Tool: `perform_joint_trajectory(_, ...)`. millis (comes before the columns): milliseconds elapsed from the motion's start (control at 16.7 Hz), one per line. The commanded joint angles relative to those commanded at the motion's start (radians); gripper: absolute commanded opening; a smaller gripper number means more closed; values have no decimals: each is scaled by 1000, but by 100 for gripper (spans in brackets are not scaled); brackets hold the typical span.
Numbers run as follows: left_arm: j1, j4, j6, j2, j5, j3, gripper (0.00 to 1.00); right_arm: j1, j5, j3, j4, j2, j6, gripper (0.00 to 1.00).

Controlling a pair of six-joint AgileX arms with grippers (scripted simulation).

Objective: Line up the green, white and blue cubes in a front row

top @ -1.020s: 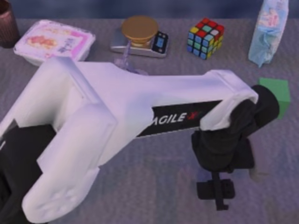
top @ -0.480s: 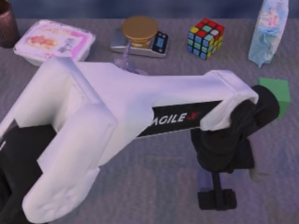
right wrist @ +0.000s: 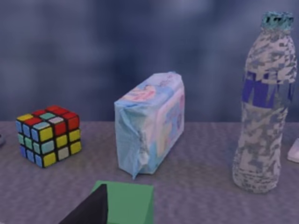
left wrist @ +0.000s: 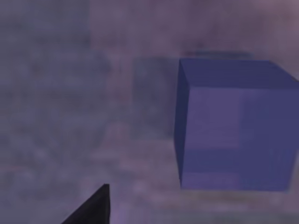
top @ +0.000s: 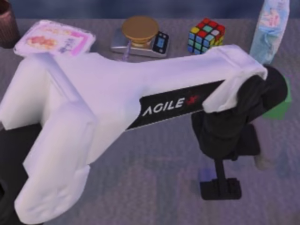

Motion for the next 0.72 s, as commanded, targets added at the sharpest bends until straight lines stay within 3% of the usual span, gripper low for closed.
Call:
perform_joint_trajectory(240, 7, -77, 0, -25, -1, 65, 100, 0, 0, 0, 0, 0, 0, 100)
perform_joint_trajectory(540, 7, -69, -2, -31, -2, 55, 100, 3, -1, 10, -7, 10, -5, 100)
perform_joint_trajectory(720, 57, -15, -27, -124, -8, -29, 100, 27, -3, 100, -70, 100, -51, 100)
